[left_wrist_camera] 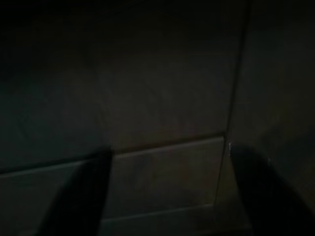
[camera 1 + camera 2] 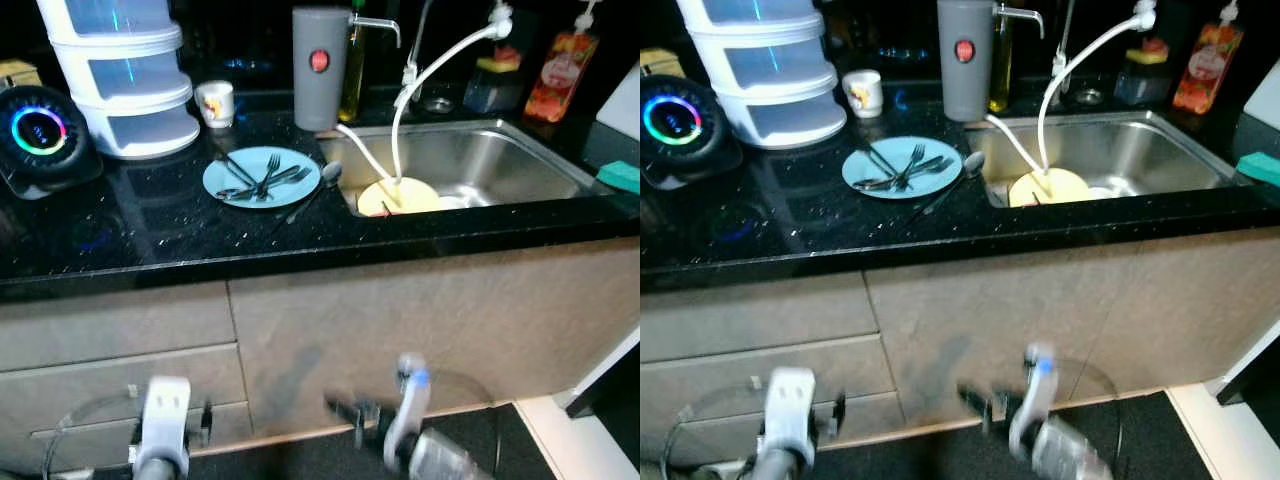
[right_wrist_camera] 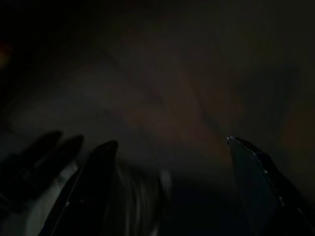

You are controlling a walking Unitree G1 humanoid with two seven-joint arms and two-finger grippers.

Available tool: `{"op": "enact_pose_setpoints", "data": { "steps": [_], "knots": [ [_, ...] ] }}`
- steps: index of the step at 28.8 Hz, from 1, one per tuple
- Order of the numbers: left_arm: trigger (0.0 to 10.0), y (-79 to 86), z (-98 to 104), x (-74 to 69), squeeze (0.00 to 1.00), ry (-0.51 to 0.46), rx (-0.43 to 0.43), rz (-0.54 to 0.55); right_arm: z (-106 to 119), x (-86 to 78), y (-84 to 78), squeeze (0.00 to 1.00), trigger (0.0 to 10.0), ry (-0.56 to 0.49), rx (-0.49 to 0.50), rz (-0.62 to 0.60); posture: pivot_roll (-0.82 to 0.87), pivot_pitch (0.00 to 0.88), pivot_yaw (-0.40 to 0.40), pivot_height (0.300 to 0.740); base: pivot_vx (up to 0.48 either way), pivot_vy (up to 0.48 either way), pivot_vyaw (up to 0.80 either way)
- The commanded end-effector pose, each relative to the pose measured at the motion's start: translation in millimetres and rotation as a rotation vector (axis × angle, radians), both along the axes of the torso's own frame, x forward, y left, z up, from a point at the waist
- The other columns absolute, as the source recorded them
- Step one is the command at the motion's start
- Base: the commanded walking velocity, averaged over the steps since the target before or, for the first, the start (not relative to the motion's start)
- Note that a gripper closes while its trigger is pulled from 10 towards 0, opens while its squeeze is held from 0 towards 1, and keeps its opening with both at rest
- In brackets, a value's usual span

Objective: Kitchen organization

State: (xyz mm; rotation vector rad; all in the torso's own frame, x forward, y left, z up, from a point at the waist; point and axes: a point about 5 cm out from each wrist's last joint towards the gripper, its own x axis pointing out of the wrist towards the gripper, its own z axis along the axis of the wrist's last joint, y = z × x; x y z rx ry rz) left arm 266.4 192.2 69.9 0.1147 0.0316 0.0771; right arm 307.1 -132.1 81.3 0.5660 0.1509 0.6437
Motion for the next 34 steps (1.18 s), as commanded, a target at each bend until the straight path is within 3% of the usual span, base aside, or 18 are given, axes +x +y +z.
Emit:
{"op": "enact_pose_setpoints", "data": {
  "steps": [1,2,4,6,7,9,10,11,13,17,25,34],
  "knots": [
    [10.0,5.7,12.5,1.8,0.0,-0.037,0.015,0.017,14.1,2.8,-0.8,0.0,10.0,-0.038,0.035,0.0,0.07,0.086,0.003,0.74,0.0,0.0,0.0],
    [10.0,6.0,40.6,11.5,0.0,-0.129,0.012,0.021,45.3,12.7,-2.3,0.0,10.0,-0.134,0.062,-0.017,0.07,0.084,0.002,0.74,0.0,0.0,0.0],
    [10.0,5.1,81.5,25.6,0.0,-0.247,0.015,0.008,87.0,25.5,-5.9,0.0,10.0,-0.266,0.082,-0.051,0.07,0.079,-0.001,0.74,0.0,0.0,0.0],
    [10.0,4.7,114.8,37.2,0.0,-0.316,0.032,-0.009,115.1,41.3,-13.5,0.0,10.0,-0.347,0.041,-0.168,0.08,0.075,-0.004,0.74,0.0,0.0,0.0],
    [10.0,4.7,114.8,37.2,0.0,-0.316,0.032,-0.009,115.1,41.3,-13.5,0.0,10.0,-0.347,0.041,-0.168,0.08,0.075,-0.004,0.74,0.0,0.0,0.0],
    [10.0,6.6,128.5,43.8,0.0,-0.319,0.031,-0.005,122.0,56.1,-24.0,0.0,10.0,-0.327,-0.045,-0.333,0.08,0.071,-0.005,0.74,0.0,0.0,0.0],
    [10.0,6.6,128.5,43.8,0.0,-0.319,0.031,-0.005,122.0,56.1,-24.0,0.0,10.0,-0.327,-0.045,-0.333,0.08,0.071,-0.005,0.74,0.0,0.0,0.0],
    [10.0,8.2,134.3,49.6,0.0,-0.277,0.018,0.001,129.4,61.9,-34.7,0.0,10.0,-0.323,-0.117,-0.459,0.08,0.071,-0.005,0.74,0.0,0.0,0.0],
    [10.0,8.8,136.1,51.5,0.0,-0.259,0.009,0.0,133.1,62.7,-36.6,0.0,10.0,-0.33,-0.124,-0.491,0.08,0.069,-0.008,0.74,0.0,0.0,0.0],
    [10.0,9.2,143.8,52.8,0.0,-0.261,-0.006,-0.001,142.4,59.7,-33.5,0.0,10.0,-0.351,-0.106,-0.494,0.08,0.069,-0.008,0.74,0.0,0.0,0.0],
    [10.0,0.3,160.3,53.7,0.0,-0.258,0.083,-0.092,146.7,59.1,-32.5,0.0,10.0,-0.348,-0.104,-0.539,0.08,0.077,0.001,0.74,0.0,0.0,0.0],
    [10.0,-1.6,165.5,54.2,0.0,-0.252,0.056,-0.098,147.4,60.8,-30.0,0.0,10.0,-0.347,-0.111,-0.545,0.07,0.085,0.0,0.74,0.291,0.0,0.0]
  ]
}}
